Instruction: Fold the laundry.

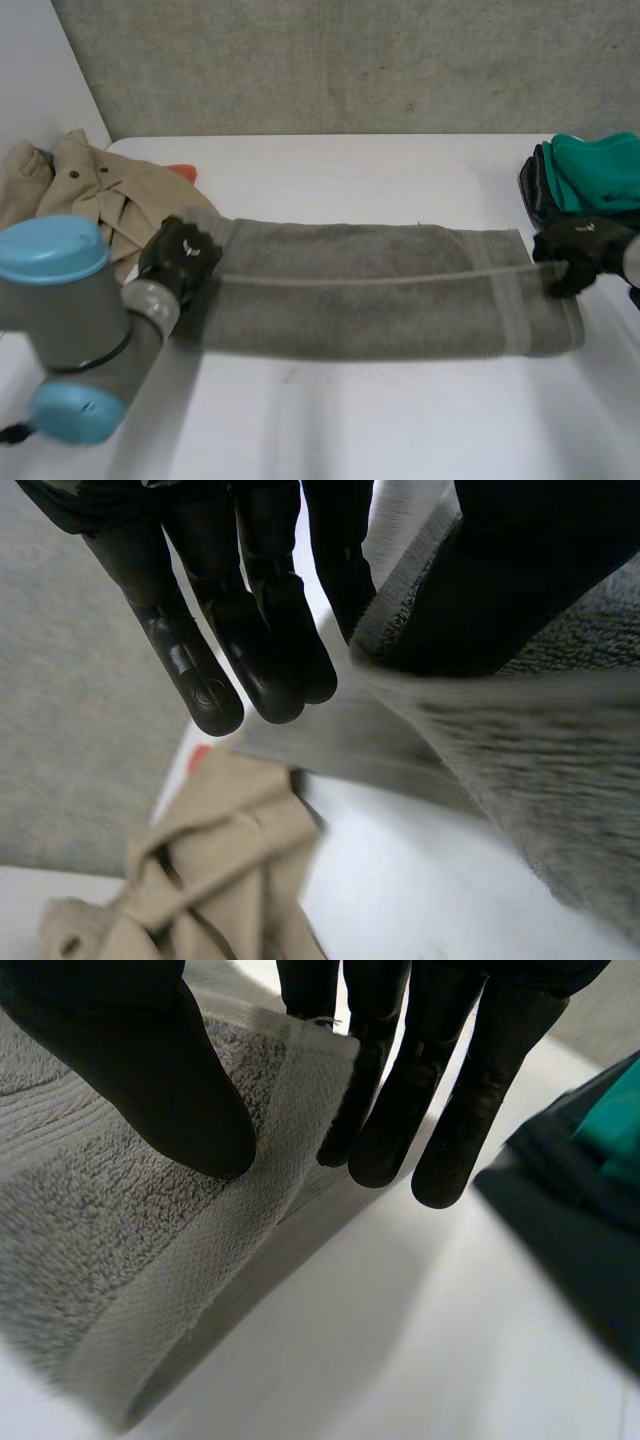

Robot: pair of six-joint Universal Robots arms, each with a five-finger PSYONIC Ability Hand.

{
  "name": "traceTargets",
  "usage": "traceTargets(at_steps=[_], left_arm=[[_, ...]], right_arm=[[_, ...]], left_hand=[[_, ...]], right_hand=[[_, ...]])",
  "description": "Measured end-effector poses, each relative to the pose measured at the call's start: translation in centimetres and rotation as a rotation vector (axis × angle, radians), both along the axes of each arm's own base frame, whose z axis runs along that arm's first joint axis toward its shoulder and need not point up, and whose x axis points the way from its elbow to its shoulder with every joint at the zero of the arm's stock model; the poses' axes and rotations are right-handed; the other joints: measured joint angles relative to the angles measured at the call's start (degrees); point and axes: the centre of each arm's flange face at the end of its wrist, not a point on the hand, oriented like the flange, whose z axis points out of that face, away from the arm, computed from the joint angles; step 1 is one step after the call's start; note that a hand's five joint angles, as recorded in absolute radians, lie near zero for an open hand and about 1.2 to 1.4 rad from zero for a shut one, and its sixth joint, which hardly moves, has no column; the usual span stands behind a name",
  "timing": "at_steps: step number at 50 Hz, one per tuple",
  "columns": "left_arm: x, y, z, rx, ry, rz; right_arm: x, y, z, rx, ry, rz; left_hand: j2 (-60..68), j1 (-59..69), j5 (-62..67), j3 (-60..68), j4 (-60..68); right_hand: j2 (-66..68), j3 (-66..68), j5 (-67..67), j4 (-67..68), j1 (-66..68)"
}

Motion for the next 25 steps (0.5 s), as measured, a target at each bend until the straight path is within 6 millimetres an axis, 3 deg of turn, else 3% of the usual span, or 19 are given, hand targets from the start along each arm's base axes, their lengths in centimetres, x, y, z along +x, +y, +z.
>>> traceTargets(at_steps=[11,22,23,25], left_arm=[[-4.8,-8.2,-1.4,-0.230,0.076,-0.035],[-7.3,-11.8,-4.1,-0.348,0.019,-0.065],[-7.5,-12.1,-4.2,-0.363,0.021,-0.066],[-7.6,-12.1,-4.2,-0.371,0.022,-0.067]], right_arm=[[3.0,-5.2,-2.2,-0.246,0.063,-0.080],[5.0,-7.7,-3.2,-0.439,0.047,-0.087],[5.4,-7.8,-3.1,-0.457,0.042,-0.083],[5.6,-7.9,-3.1,-0.465,0.040,-0.081]], left_hand=[[0.00,0.00,0.00,0.00,0.00],[-0.03,0.00,0.00,0.00,0.00],[-4.13,-3.90,-3.10,-4.07,-4.20],[-4.13,-3.90,-3.10,-4.07,-4.20]], right_hand=[[0.00,0.00,-0.01,0.01,0.00],[-0.52,-0.55,-0.29,-0.37,-0.34],[-8.87,-8.92,-8.39,-9.03,-8.54],[-10.01,-10.07,-9.50,-10.20,-8.54]])
